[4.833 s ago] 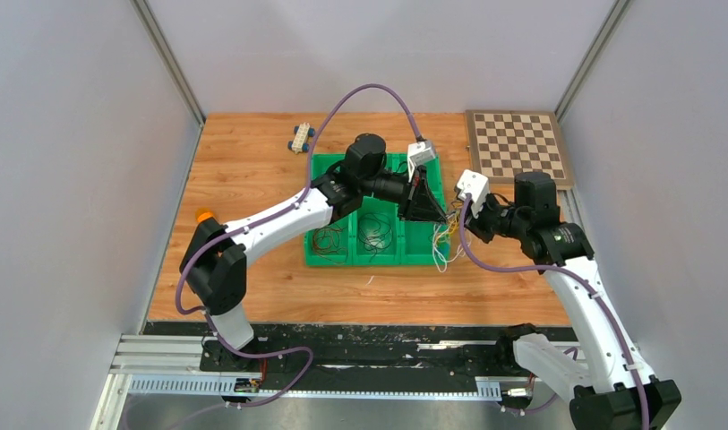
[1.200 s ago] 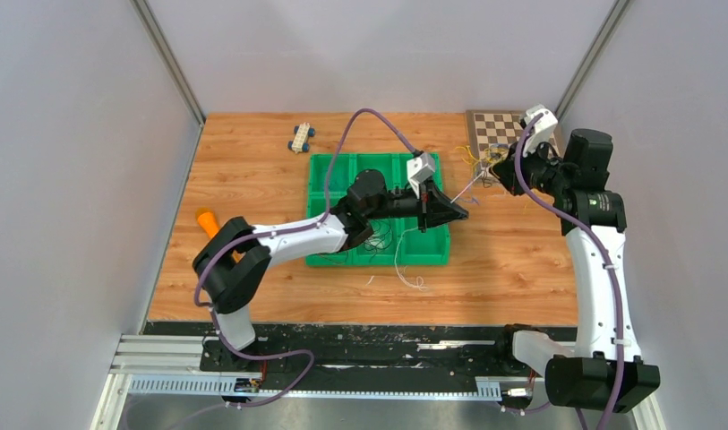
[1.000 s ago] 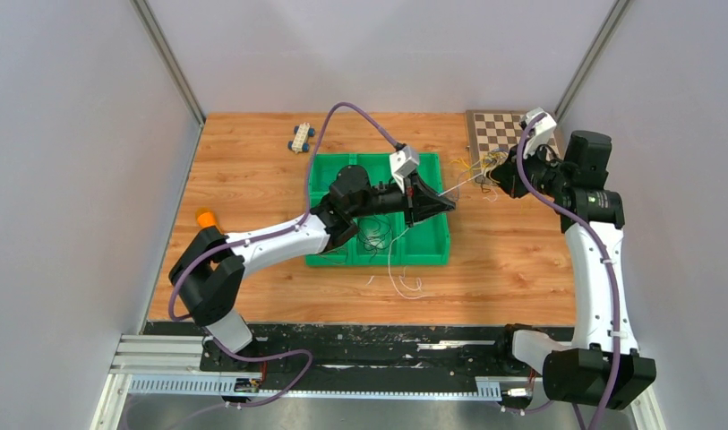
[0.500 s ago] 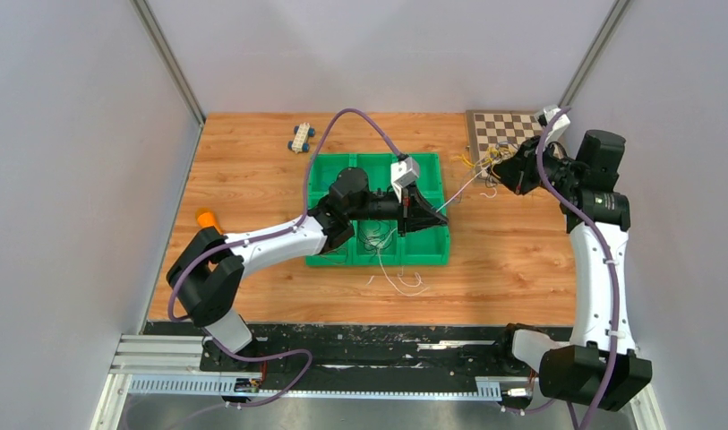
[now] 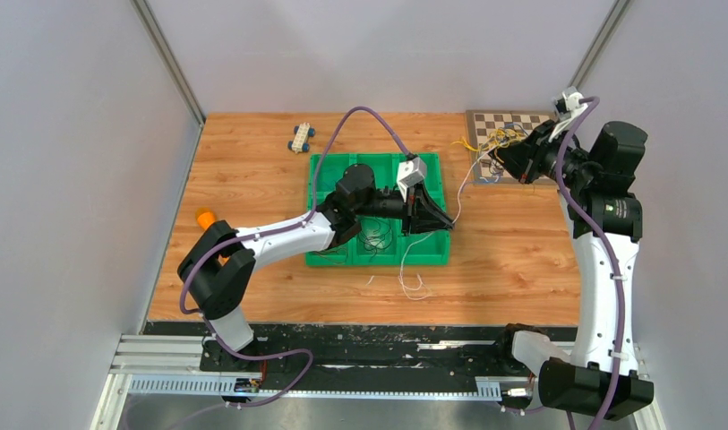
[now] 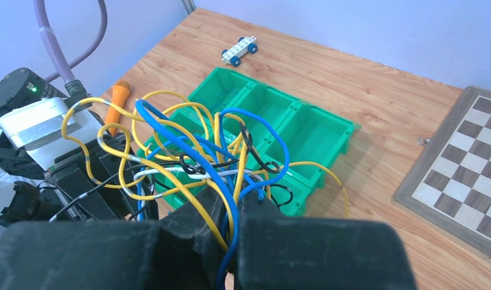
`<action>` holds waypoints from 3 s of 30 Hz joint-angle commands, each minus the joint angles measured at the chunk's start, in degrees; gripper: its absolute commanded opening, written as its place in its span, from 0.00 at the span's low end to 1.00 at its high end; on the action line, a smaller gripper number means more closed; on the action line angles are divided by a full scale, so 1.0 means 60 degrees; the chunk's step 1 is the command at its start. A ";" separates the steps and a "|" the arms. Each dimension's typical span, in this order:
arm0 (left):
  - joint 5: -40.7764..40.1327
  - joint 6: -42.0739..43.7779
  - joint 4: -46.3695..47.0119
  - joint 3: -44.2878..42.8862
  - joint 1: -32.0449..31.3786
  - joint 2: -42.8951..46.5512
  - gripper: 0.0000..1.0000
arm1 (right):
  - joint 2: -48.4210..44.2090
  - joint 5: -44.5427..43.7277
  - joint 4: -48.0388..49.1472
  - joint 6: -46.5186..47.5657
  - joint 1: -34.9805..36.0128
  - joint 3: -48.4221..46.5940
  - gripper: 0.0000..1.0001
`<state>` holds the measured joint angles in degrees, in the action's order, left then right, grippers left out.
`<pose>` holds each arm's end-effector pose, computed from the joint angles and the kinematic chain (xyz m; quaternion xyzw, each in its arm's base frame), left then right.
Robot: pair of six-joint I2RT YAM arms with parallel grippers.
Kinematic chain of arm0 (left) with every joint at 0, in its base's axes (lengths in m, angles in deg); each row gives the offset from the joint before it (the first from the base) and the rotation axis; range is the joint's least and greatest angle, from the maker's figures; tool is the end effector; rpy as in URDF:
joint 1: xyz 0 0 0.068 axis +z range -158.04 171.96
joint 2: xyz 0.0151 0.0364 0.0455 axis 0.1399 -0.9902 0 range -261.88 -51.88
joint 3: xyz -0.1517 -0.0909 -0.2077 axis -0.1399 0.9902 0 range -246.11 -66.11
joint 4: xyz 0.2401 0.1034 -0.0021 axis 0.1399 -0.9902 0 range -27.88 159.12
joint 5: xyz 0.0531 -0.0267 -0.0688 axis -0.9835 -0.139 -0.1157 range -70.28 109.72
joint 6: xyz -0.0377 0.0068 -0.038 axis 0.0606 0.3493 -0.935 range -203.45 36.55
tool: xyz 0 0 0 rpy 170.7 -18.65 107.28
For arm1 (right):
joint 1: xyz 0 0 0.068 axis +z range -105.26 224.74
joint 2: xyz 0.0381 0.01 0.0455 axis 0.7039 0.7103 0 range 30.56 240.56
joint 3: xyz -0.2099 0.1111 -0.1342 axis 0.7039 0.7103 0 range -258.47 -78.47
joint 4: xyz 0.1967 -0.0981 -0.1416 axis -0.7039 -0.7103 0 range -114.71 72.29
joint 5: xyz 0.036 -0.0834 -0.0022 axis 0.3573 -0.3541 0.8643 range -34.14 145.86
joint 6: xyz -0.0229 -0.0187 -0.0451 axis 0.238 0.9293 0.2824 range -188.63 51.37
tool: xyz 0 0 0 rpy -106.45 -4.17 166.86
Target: Untangle the cables
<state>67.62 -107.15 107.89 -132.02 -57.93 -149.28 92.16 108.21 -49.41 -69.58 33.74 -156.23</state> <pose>0.2319 -0.3162 0.3109 0.4336 0.5192 -0.6256 0.3886 0.2068 -0.0115 0.4459 -0.1911 0.7385 0.3024 0.5716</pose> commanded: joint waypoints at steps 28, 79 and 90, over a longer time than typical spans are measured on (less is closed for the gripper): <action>0.0123 -0.1407 0.1308 -0.3872 0.0140 0.2009 0.00 | 0.1146 -0.1377 0.0710 0.2630 0.0024 0.2527 0.18; -0.0822 0.2742 -0.6269 -0.1607 0.2324 0.3416 0.85 | 0.4115 -0.1259 -0.1833 0.7726 -0.0409 0.2290 0.00; 0.0643 0.5167 -0.7227 -0.2616 0.2223 0.2248 0.75 | 0.0197 0.1075 -0.3166 0.7045 -0.0031 0.1629 0.00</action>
<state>67.84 -81.78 66.32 -142.14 -43.75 -132.72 94.07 107.84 -65.04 -24.53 32.14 -144.18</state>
